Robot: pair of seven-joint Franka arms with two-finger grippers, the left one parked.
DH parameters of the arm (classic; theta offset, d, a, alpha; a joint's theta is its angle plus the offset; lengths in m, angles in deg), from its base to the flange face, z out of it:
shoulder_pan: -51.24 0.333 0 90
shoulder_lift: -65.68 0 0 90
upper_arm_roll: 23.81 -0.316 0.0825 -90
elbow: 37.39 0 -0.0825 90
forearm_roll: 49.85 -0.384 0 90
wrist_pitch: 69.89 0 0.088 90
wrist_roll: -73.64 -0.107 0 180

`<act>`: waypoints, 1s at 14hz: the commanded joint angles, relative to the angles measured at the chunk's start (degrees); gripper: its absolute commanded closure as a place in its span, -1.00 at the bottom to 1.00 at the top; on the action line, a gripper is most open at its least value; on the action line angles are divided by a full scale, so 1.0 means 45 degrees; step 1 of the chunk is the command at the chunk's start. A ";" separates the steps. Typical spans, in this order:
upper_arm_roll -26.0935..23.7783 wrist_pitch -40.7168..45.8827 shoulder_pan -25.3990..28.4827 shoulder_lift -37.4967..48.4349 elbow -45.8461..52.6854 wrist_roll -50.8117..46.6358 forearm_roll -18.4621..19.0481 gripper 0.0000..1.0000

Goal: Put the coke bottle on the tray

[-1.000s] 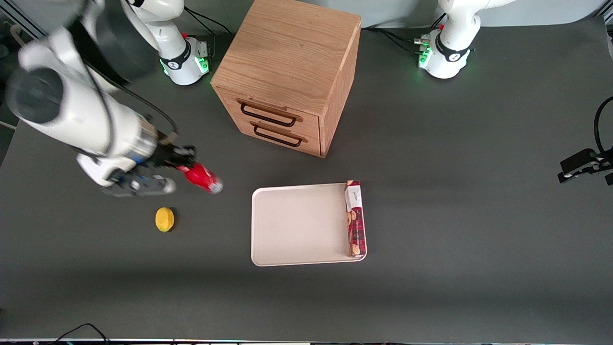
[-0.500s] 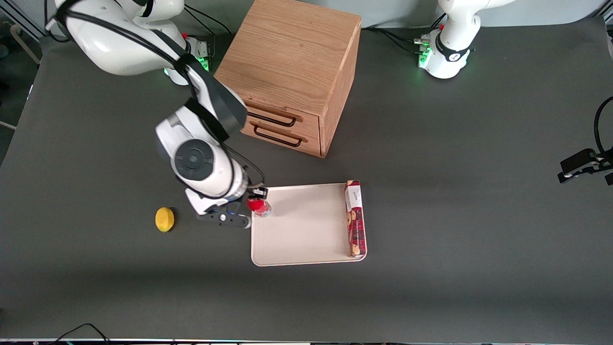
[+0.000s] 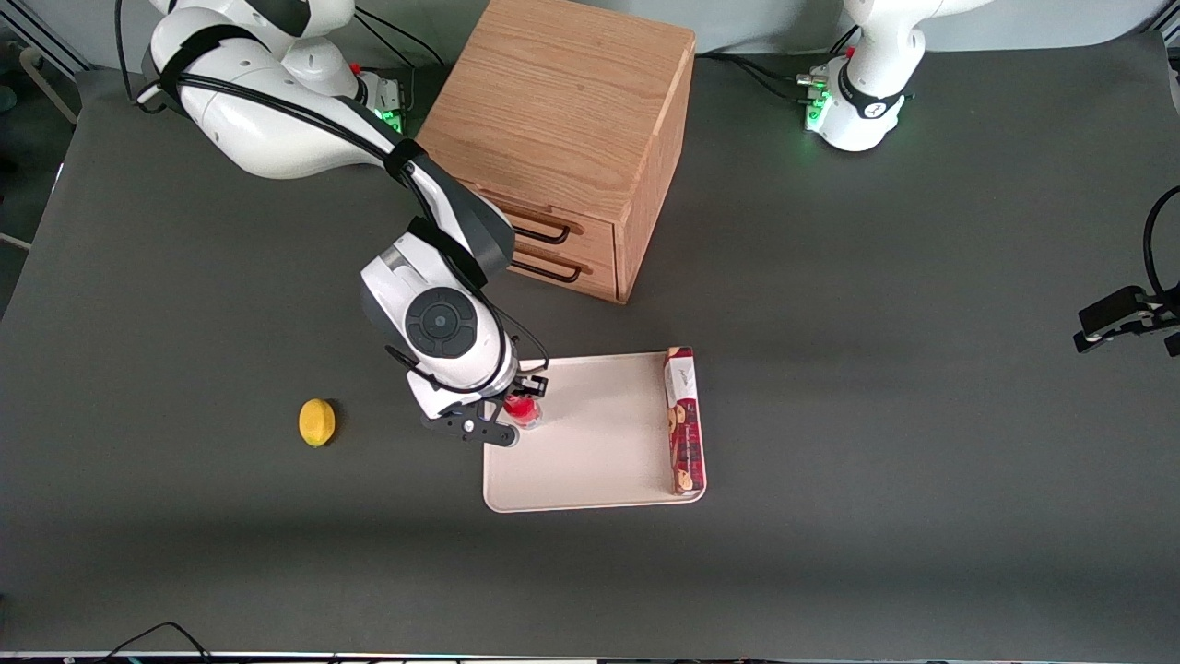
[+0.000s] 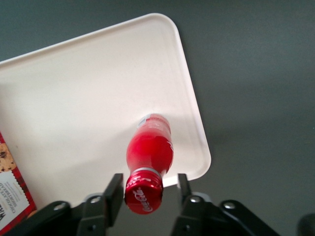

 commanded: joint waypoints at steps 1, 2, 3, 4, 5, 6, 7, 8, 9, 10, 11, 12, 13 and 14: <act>-0.0367 0.0917 -0.0187 0.0708 0.0502 -0.0155 0.0321 -1.00; -0.0368 0.1580 -0.0343 0.1351 0.0639 0.0251 0.0302 -1.00; -0.0368 0.2244 -0.0654 0.2266 0.0641 0.1164 0.0205 -1.00; -0.0407 0.2985 -0.1043 0.3145 0.0621 0.2179 0.0011 -1.00; -0.0330 0.3960 -0.1453 0.4024 0.0621 0.3349 -0.0571 -1.00; -0.0155 0.4994 -0.1825 0.4980 0.0582 0.4656 -0.1292 -1.00; 0.0581 0.6107 -0.2061 0.5976 0.0524 0.6197 -0.1841 -1.00; 0.1671 0.6988 -0.2082 0.6914 0.0446 0.7779 -0.2523 -1.00; 0.3036 0.7558 -0.2063 0.7832 0.0194 0.9419 -0.3381 -1.00; 0.4384 0.7757 -0.2063 0.8731 -0.0524 1.0789 -0.3970 -1.00; 0.5461 0.7681 -0.2063 0.9668 -0.1749 1.1885 -0.4227 -1.00; 0.6245 0.7352 -0.2063 1.0451 -0.3096 1.2573 -0.4268 -1.00; 0.6891 0.6594 -0.2063 1.1251 -0.4540 1.3140 -0.4249 -1.00; 0.7400 0.5717 -0.2063 1.2033 -0.6043 1.3726 -0.4249 -1.00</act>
